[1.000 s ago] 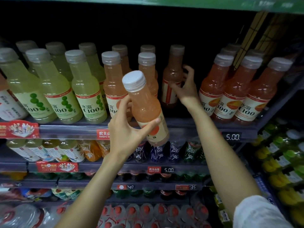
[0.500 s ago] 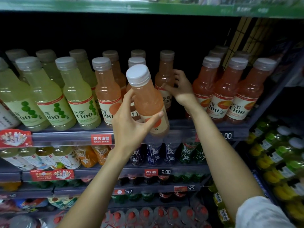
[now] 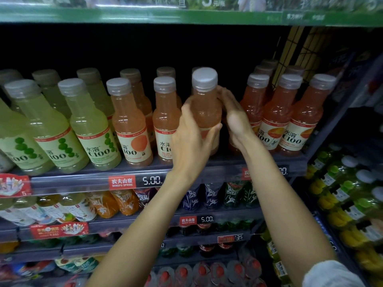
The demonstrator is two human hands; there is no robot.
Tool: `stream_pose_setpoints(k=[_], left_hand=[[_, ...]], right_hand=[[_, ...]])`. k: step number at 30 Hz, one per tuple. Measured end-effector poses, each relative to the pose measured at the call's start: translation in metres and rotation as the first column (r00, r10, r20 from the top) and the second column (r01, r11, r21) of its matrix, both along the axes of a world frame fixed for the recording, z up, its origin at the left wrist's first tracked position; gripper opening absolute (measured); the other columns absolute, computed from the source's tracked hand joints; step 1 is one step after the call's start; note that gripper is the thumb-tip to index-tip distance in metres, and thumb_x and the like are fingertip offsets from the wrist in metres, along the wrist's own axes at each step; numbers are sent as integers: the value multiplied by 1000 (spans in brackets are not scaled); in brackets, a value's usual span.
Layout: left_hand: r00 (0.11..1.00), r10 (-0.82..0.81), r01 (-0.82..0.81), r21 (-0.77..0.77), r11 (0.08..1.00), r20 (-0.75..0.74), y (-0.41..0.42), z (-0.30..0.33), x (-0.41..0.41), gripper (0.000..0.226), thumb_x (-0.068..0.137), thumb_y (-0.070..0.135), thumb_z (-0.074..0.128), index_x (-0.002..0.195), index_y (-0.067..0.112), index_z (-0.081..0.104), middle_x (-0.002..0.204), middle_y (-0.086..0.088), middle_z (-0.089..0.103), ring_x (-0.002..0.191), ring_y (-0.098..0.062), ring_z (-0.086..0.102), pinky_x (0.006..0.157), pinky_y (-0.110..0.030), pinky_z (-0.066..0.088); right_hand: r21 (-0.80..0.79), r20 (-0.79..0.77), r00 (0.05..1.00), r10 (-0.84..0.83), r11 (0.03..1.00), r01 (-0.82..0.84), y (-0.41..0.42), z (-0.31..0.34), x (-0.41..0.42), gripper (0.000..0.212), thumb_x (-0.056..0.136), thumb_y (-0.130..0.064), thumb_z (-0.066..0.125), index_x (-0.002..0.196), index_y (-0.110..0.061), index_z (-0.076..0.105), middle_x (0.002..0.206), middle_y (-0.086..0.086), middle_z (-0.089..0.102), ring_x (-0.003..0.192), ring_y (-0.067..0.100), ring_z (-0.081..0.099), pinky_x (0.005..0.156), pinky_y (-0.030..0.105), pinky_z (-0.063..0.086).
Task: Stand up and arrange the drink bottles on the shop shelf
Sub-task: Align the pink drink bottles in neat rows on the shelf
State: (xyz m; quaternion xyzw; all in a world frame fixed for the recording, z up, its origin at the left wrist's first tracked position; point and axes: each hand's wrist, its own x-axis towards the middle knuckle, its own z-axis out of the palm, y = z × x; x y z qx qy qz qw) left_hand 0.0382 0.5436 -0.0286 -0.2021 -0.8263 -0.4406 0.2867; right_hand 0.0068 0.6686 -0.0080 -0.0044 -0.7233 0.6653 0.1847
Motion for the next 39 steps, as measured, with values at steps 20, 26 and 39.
stream_pose_setpoints(k=[20, 26, 39], left_hand=[[929, 48, -51, 0, 999, -366, -21, -29, 0, 46, 88, 7, 64, 131, 1, 51, 132, -13, 56, 121, -21, 49, 106, -16, 31], [939, 195, -202, 4, 979, -284, -56, -30, -15, 62, 90, 20, 64, 138, -8, 35, 138, -25, 44, 129, -29, 36, 113, -16, 18], [978, 130, -149, -107, 983, -162, -55, -34, -18, 74, 91, 17, 63, 148, -2, 21, 148, -21, 32, 134, -32, 37, 98, -25, 38]], right_hand=[[-112, 20, 999, -39, 993, 41, -22, -21, 12, 75, 89, -67, 36, 147, -20, 34, 150, -1, 38, 138, 13, 34, 117, 40, 24], [-137, -83, 994, -78, 988, 66, -29, -26, 7, 48, 102, -39, 26, 146, -19, 31, 137, -14, 40, 124, -2, 40, 101, 10, 32], [-4, -121, 992, 22, 1000, -23, -32, -24, 6, 53, 90, -21, 61, 135, -24, 33, 118, -8, 58, 111, 3, 57, 100, 26, 44]])
